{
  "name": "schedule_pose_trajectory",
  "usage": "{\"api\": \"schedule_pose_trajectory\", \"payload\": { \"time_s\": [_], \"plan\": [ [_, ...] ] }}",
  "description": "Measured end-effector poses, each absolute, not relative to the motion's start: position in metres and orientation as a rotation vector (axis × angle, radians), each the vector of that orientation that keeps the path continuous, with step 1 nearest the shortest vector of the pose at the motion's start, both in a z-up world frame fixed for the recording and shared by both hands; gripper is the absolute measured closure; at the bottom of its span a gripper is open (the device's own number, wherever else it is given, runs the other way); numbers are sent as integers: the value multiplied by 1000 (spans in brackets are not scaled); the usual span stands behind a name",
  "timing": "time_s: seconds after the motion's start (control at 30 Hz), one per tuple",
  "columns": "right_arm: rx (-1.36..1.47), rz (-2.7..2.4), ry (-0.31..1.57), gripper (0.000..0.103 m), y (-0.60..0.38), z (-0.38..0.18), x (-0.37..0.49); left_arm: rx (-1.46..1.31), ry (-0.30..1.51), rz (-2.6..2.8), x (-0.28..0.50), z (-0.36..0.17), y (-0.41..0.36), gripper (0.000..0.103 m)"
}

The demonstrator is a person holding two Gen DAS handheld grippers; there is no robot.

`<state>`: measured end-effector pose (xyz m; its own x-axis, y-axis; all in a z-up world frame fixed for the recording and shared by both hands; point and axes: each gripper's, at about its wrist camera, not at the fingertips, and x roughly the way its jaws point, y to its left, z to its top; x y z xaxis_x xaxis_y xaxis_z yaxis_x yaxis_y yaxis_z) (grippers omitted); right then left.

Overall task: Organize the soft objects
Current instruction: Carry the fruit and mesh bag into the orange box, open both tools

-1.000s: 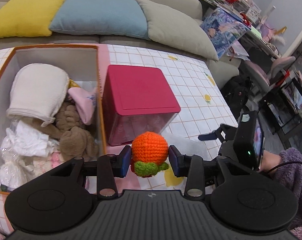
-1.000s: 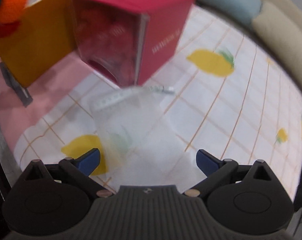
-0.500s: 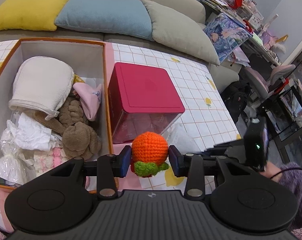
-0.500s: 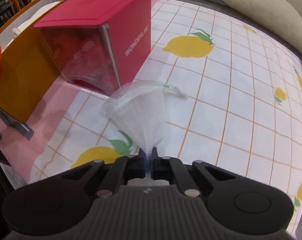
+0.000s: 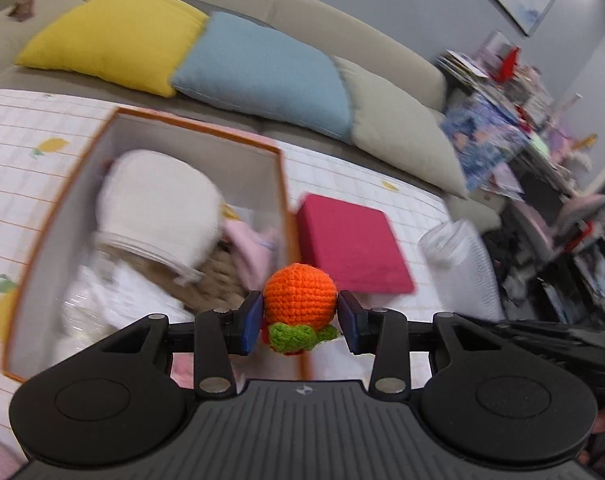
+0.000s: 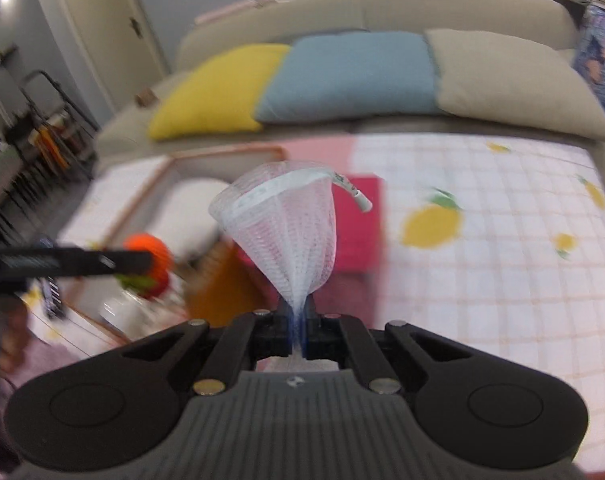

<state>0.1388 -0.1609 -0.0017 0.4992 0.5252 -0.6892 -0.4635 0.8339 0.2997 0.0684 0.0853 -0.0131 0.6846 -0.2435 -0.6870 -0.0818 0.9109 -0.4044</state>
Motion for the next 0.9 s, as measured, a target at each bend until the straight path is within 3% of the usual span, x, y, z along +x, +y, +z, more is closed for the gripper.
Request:
{"api": "schedule_pose_trajectory", "payload": {
  "time_s": [0.3, 0.67, 0.9],
  "plan": [
    [96, 696, 928, 102, -45, 4, 165, -233, 822, 43, 84, -7, 117, 57],
    [-94, 599, 1048, 101, 31, -40, 214, -46, 950, 126, 117, -34, 137, 57],
    [-227, 574, 1026, 91, 42, -56, 212, 49, 1039, 140, 134, -56, 134, 57]
  ]
}}
